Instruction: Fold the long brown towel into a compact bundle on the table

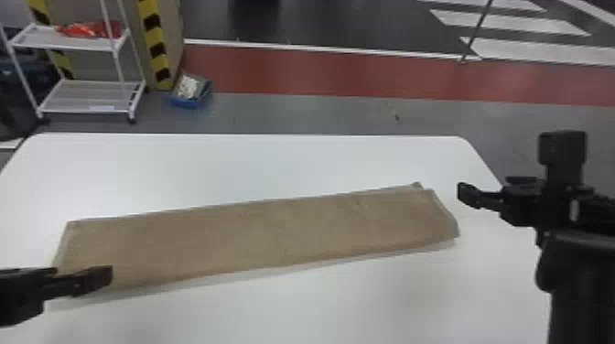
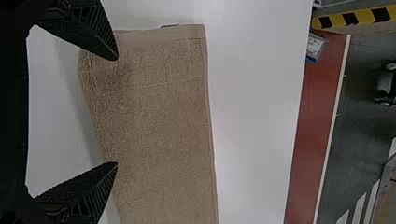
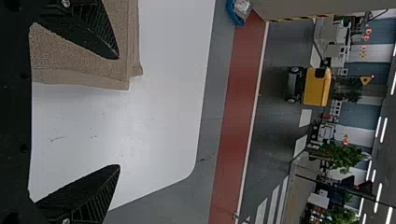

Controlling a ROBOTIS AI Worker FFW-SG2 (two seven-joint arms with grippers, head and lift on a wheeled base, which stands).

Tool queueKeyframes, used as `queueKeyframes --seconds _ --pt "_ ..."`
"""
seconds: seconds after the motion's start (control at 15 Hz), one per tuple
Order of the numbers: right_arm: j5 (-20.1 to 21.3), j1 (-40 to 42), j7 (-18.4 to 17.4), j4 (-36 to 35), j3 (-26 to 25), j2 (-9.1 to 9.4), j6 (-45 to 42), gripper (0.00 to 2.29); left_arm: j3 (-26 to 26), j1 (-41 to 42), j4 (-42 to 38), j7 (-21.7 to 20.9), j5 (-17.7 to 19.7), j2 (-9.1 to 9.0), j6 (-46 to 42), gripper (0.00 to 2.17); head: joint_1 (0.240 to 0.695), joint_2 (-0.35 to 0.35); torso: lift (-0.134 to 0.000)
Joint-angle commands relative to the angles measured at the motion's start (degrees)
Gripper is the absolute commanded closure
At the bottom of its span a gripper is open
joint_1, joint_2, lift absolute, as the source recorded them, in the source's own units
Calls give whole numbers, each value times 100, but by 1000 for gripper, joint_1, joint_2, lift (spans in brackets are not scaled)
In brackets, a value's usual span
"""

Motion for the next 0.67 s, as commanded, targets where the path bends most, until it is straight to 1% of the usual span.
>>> queueKeyframes --seconds 0.0,0.33,0.6 --pt "15 -58 -6 15 -1 5 -11 39 -9 -87 76 0 11 -6 -38 87 695 -142 -123" --pt "59 -154 -50 130 -1 5 -186 39 -27 -263 314 0 11 3 -249 87 695 -143 -123" --pt "50 -119 -50 138 -10 5 -257 39 79 -228 331 -9 29 3 -249 87 695 -136 -123"
